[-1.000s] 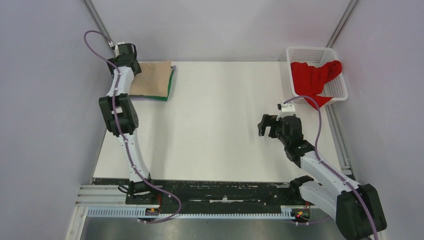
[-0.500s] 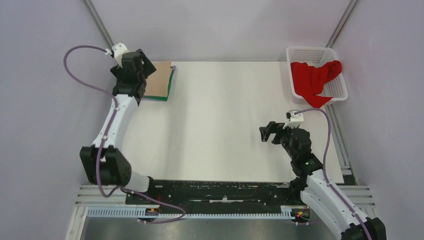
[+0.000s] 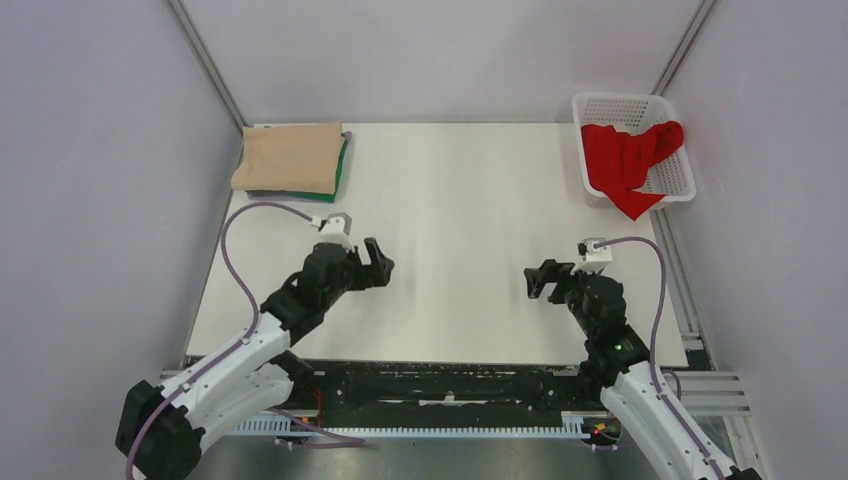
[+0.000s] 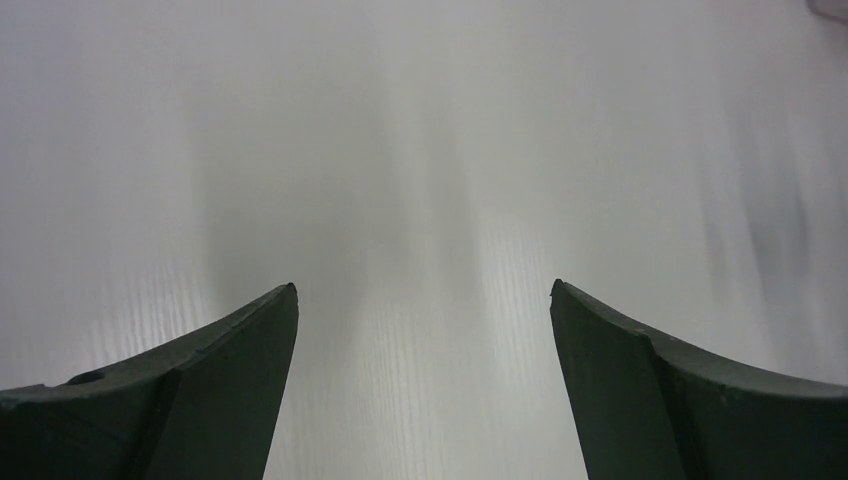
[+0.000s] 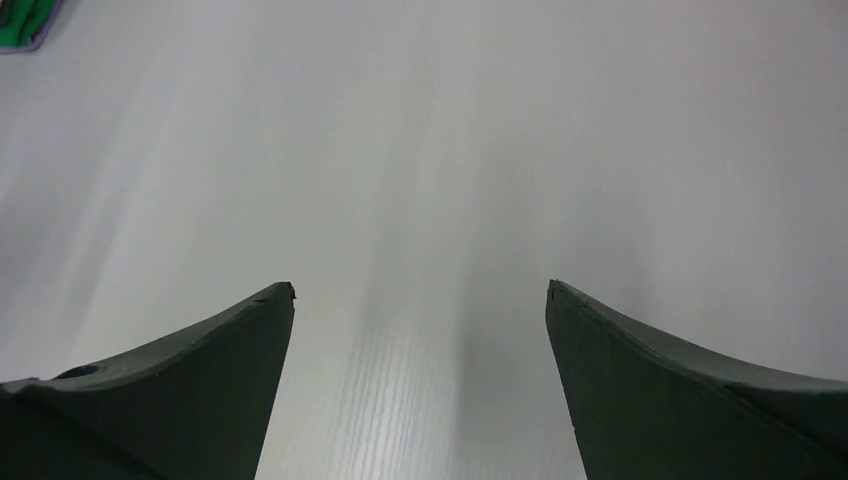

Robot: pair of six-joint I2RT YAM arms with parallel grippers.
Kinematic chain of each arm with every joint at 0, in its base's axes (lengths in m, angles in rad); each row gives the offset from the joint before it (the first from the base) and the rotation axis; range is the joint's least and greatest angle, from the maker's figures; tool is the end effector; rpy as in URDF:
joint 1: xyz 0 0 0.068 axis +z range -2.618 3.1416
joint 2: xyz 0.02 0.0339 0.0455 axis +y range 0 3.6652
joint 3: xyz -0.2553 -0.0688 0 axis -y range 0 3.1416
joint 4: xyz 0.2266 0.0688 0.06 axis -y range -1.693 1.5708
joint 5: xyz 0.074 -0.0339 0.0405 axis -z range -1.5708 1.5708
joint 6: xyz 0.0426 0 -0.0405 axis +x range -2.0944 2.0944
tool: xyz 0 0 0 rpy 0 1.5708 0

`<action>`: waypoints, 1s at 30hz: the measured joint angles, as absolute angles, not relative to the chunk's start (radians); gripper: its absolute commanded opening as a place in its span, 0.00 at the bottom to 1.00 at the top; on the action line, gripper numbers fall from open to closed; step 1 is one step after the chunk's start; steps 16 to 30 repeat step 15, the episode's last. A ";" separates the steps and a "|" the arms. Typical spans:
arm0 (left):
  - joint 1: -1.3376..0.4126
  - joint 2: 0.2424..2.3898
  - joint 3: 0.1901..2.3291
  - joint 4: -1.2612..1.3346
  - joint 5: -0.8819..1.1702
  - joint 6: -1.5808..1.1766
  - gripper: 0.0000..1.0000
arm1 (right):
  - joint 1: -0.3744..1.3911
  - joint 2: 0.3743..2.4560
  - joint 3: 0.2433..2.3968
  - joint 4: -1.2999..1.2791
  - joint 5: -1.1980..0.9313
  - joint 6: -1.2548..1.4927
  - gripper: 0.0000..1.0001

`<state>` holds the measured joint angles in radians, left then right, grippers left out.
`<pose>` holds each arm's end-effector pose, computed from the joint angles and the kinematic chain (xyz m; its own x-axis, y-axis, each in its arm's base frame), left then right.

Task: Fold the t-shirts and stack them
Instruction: Reset both arms

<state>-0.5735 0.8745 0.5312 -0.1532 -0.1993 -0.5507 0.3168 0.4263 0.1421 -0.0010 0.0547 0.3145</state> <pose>0.1655 -0.0969 0.2345 -0.5428 -0.2600 -0.7986 0.1192 0.9174 -0.3797 0.1278 0.0394 0.1803 -0.3350 0.2152 -0.9173 -0.1657 0.9449 0.2822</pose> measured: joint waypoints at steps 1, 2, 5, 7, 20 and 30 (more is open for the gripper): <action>-0.589 0.837 0.480 -0.154 -0.194 -0.559 1.00 | 0.317 0.420 0.137 -0.014 0.062 0.314 0.98; -0.599 0.808 0.444 -0.152 -0.186 -0.565 1.00 | 0.317 0.417 0.133 -0.024 0.067 0.313 0.98; -0.619 0.708 0.364 -0.168 -0.180 -0.572 1.00 | 0.317 0.404 0.123 -0.038 0.080 0.311 0.98; -0.619 0.661 0.361 -0.186 -0.186 -0.571 1.00 | 0.317 0.397 0.116 -0.038 0.088 0.311 0.98; -0.619 0.503 0.362 -0.208 -0.212 -0.571 1.00 | 0.317 0.430 0.100 -0.031 0.111 0.311 0.98; -0.619 0.503 0.362 -0.208 -0.212 -0.571 1.00 | 0.317 0.430 0.100 -0.031 0.111 0.311 0.98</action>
